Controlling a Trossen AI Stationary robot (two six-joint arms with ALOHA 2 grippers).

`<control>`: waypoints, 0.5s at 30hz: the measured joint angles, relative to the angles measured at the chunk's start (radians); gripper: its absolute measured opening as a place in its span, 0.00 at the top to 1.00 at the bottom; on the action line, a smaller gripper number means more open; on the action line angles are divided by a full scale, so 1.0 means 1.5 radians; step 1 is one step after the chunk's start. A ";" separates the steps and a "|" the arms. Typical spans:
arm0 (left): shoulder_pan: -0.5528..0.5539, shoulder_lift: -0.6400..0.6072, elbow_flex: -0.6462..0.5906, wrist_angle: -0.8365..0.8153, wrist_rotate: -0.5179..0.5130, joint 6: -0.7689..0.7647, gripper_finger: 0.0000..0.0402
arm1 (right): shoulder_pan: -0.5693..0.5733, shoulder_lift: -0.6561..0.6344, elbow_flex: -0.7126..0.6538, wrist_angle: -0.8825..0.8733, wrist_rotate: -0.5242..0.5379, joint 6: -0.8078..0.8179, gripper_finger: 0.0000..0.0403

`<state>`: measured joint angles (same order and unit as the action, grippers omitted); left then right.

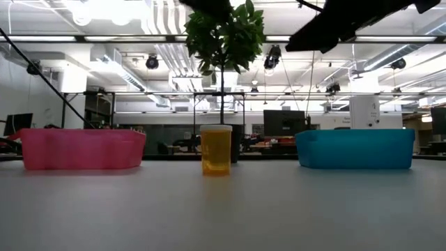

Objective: Pick and place medicine bottles into bin by pill shape (circle, oval)
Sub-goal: Put the orange capsule bottle into the blue bin

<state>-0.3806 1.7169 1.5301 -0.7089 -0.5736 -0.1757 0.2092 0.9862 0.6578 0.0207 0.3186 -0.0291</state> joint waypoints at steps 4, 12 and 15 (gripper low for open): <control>-0.046 -0.061 -0.116 0.248 -0.028 0.106 0.24 | 0.000 0.029 0.002 0.024 -0.001 -0.015 0.46; -0.070 -0.182 -0.295 0.456 -0.025 0.156 0.24 | 0.000 0.093 0.034 0.046 -0.002 -0.036 0.46; -0.068 -0.222 -0.349 0.511 -0.029 0.157 0.24 | 0.000 0.121 0.048 0.048 -0.002 -0.046 0.46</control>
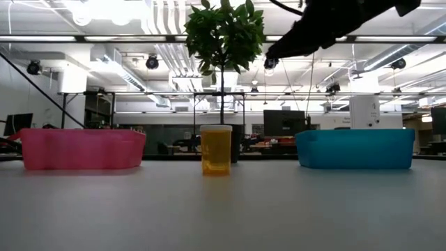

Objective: Pick and place medicine bottles into bin by pill shape (circle, oval)
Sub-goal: Put the orange capsule bottle into the blue bin

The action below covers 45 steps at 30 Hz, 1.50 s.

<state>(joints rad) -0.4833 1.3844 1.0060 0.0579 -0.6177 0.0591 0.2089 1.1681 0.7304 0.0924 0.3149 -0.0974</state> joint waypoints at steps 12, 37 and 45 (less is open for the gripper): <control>0.001 -0.110 -0.149 0.113 -0.015 0.000 0.24 | -0.003 0.133 0.092 0.023 -0.001 0.051 0.39; -0.011 -0.194 -0.243 0.142 -0.050 0.033 0.24 | -0.003 0.455 0.401 -0.293 -0.024 0.169 0.18; -0.011 -0.195 -0.244 0.148 -0.050 0.032 0.24 | -0.004 0.461 0.401 -0.284 -0.042 0.171 0.19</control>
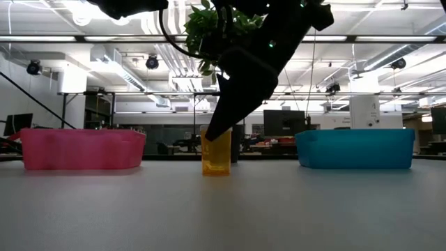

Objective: Pick and place medicine bottles into bin by pill shape (circle, oval)
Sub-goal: Put the orange capsule bottle into the blue bin

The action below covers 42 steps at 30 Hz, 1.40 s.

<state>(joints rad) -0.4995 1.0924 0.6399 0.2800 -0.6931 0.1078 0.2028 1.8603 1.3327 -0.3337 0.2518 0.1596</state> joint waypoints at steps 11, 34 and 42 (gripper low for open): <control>0.000 0.000 0.000 0.000 0.000 0.000 0.24 | 0.000 0.000 -0.001 0.003 -0.001 0.004 0.19; 0.000 0.000 -0.004 0.003 0.000 -0.012 0.24 | -0.005 0.000 0.000 0.012 0.001 0.003 0.50; 0.000 0.000 -0.004 0.002 0.000 -0.016 0.24 | -0.005 -0.021 0.000 -0.002 0.001 0.003 0.49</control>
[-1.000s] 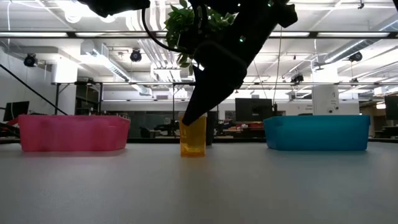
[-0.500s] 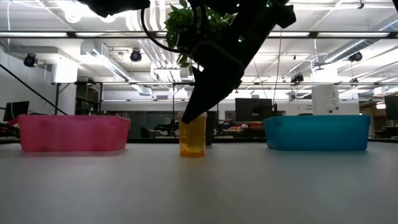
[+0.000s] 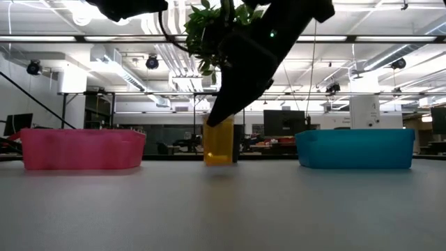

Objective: Pick and place medicine bottles into bin by pill shape (circle, oval)
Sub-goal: Put the orange capsule bottle into the blue bin

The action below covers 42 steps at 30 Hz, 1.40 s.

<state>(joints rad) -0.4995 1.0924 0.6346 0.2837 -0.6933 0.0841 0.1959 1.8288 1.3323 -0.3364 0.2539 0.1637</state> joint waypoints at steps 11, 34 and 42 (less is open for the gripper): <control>0.000 0.000 0.000 -0.002 0.000 -0.012 0.24 | 0.006 -0.090 -0.013 -0.121 0.049 0.044 0.49; 0.000 0.000 -0.001 -0.002 0.000 -0.017 0.24 | -0.010 -0.484 -0.277 -0.306 0.188 0.387 0.50; 0.000 0.000 -0.001 -0.002 0.000 -0.017 0.24 | -0.061 -0.554 -0.382 -0.318 0.187 0.453 0.50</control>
<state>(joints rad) -0.4995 1.0924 0.6331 0.2810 -0.6933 0.0586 0.1047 0.9973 0.7596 -0.8128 0.5346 0.8437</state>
